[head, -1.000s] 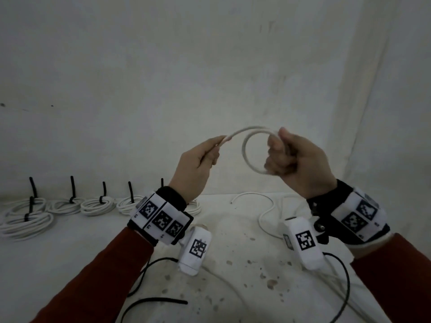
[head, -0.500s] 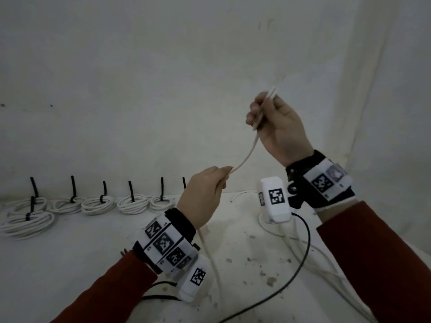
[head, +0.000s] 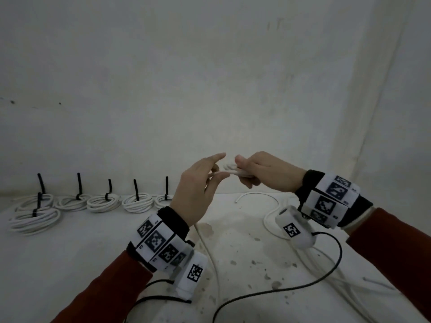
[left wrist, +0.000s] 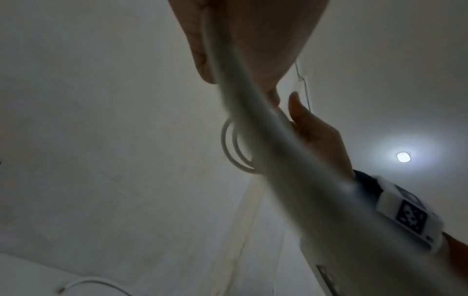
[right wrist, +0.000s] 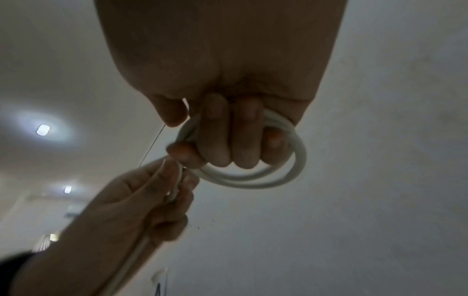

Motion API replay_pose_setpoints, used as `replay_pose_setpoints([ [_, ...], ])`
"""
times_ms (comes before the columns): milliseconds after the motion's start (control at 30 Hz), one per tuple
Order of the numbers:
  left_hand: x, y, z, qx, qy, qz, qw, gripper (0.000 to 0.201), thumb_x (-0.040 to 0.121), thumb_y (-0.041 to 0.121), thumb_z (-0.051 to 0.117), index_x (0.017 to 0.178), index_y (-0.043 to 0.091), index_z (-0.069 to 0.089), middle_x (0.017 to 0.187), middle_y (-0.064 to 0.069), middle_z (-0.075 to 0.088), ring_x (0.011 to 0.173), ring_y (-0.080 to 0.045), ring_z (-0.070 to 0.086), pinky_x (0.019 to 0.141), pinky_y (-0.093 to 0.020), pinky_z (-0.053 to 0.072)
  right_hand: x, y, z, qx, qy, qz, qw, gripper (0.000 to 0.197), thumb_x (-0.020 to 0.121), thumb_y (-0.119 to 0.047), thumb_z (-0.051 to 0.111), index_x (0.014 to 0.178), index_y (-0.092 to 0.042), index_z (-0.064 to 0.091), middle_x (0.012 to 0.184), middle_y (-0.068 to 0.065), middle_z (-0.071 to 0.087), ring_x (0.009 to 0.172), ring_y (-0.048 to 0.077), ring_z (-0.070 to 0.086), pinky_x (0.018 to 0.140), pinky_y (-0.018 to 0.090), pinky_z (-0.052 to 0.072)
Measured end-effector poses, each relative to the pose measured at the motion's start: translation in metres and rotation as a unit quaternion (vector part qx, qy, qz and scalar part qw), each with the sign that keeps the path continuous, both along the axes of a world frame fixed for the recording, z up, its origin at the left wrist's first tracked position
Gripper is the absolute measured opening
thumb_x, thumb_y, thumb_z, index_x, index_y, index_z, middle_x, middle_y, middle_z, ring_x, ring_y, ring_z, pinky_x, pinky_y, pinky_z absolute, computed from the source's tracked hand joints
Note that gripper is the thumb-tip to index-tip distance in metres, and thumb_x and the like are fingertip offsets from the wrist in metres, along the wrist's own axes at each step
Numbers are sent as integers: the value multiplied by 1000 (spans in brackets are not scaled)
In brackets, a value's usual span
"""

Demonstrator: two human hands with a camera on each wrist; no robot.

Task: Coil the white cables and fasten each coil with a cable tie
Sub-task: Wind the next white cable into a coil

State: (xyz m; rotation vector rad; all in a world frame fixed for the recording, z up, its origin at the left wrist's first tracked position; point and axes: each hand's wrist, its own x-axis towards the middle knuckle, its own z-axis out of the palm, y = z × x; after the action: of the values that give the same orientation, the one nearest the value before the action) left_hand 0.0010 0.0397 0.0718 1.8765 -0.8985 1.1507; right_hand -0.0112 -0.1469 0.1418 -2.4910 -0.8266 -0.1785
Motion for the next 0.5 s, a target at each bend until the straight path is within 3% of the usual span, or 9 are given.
replay_pose_setpoints([
  [100,6,-5,3,-10,32,-24,999,45,94,42,43,124,13,59,81,8,45,75,6,45,72,-3,33,0,6,-4,127,48,22,991,65,95,-55,23,42,-20,39,44,-3,32,42,13,25,48,17,27],
  [233,9,-11,14,-56,113,-101,987,24,95,42,36,92,35,59,88,10,49,81,2,48,76,-9,35,3,16,-10,342,117,46,931,67,96,-47,34,35,-21,38,37,-3,28,37,14,22,44,24,21],
  [333,7,-16,19,-82,172,-140,972,33,98,36,35,77,23,57,73,7,58,71,-9,52,69,-20,39,8,25,-13,417,44,-31,907,68,101,-32,42,34,-20,43,36,-4,34,37,15,29,44,25,25],
  [400,6,-19,22,-111,191,-150,964,36,98,35,35,75,16,54,66,7,55,63,-7,51,66,-23,43,10,30,-14,436,7,-60,898,62,100,-29,45,39,-19,46,40,-2,39,41,14,34,48,25,31],
  [500,5,-19,25,-138,195,-153,959,34,98,35,36,72,17,48,59,14,49,54,-4,50,62,-34,51,10,31,-11,423,28,-42,905,55,101,-31,43,51,-11,55,43,0,44,46,15,41,53,25,37],
])
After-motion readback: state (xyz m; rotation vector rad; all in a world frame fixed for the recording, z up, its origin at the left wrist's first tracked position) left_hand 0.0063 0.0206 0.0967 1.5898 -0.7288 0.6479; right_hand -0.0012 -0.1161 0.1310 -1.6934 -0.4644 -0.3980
